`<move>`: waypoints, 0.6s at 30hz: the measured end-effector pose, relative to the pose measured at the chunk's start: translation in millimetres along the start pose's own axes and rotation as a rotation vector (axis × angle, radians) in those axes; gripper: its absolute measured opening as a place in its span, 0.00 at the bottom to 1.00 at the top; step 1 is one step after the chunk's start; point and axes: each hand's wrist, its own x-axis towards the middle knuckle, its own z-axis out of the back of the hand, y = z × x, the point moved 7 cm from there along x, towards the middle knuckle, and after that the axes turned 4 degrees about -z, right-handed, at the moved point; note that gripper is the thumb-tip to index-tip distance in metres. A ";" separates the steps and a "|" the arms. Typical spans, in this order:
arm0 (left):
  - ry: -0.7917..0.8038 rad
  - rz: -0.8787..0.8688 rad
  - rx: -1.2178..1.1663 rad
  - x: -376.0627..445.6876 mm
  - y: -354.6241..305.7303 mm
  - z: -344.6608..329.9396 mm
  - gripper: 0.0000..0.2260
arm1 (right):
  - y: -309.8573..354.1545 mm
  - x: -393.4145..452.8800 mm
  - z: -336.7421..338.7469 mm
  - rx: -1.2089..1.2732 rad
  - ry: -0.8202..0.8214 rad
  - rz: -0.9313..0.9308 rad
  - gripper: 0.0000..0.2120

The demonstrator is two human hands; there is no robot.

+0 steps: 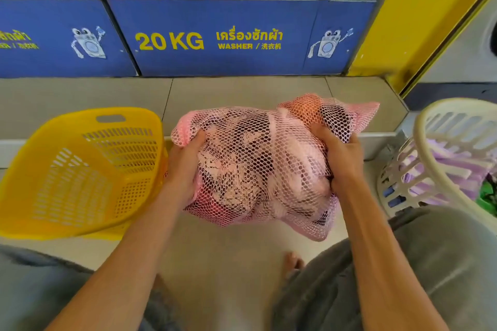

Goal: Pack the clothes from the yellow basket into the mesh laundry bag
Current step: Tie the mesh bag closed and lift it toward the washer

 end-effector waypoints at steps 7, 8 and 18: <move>-0.098 -0.309 -0.012 30.6 -117.3 -27.6 0.03 | 92.0 44.3 -60.9 0.118 0.119 0.164 0.18; -0.106 -0.335 -0.003 41.5 -129.1 -31.3 0.01 | 103.4 54.7 -72.9 0.109 0.145 0.179 0.16; -0.052 -0.053 0.763 181.6 -86.8 -38.0 0.29 | 68.8 187.6 -164.9 -0.350 0.196 0.082 0.21</move>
